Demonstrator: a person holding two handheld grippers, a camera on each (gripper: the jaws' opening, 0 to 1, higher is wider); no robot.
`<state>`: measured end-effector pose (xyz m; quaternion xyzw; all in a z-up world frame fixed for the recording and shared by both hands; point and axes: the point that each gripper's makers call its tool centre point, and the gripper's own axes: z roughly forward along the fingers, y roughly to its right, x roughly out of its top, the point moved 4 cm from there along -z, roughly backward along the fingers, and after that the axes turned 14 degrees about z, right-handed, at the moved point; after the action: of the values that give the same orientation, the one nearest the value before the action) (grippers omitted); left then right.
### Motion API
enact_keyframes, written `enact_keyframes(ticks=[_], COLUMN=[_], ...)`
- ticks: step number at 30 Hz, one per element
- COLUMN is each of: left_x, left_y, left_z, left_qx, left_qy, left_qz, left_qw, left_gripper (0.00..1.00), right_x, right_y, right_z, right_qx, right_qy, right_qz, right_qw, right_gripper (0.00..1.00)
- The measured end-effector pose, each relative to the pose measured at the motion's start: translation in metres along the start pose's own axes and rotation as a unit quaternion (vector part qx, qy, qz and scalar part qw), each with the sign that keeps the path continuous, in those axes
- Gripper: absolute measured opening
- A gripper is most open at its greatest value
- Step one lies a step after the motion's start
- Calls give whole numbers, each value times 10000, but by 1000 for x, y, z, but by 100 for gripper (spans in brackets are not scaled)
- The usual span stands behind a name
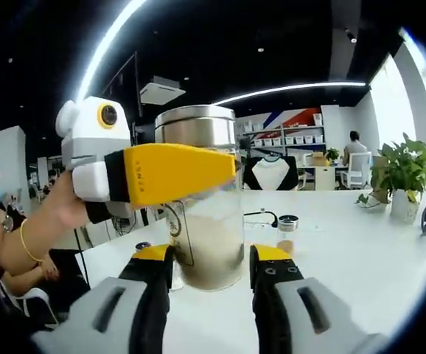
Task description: Rotate the seasoning bottle until the label or dispensing opening points toward the visible target arrow and the bottle remains upright within the marked orientation range
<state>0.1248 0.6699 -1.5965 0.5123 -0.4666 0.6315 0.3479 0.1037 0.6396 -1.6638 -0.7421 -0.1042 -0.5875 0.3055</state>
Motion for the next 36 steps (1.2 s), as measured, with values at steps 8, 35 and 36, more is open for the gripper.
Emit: enact_keyframes(ticks=[8,35,36], left_x=[-21,-104,-109], left_y=[-3,0,0], left_z=[-9,-46,-46], left_qx=[437,1198,1217], left_qy=[-79,-322,-335], left_qz=[-159,-169,-230], left_qw=[9989,9921,9917], left_gripper=[45,45,45], right_x=[-13,-40,-41], right_y=[-2,12,13], right_z=[-6,-32,-32], right_qx=[93,-306,-331], right_qy=[-240,-528,-548], right_qz=[-83,-58,-71], right_qw=[9996,9981,9979], right_gripper=[53,53,53])
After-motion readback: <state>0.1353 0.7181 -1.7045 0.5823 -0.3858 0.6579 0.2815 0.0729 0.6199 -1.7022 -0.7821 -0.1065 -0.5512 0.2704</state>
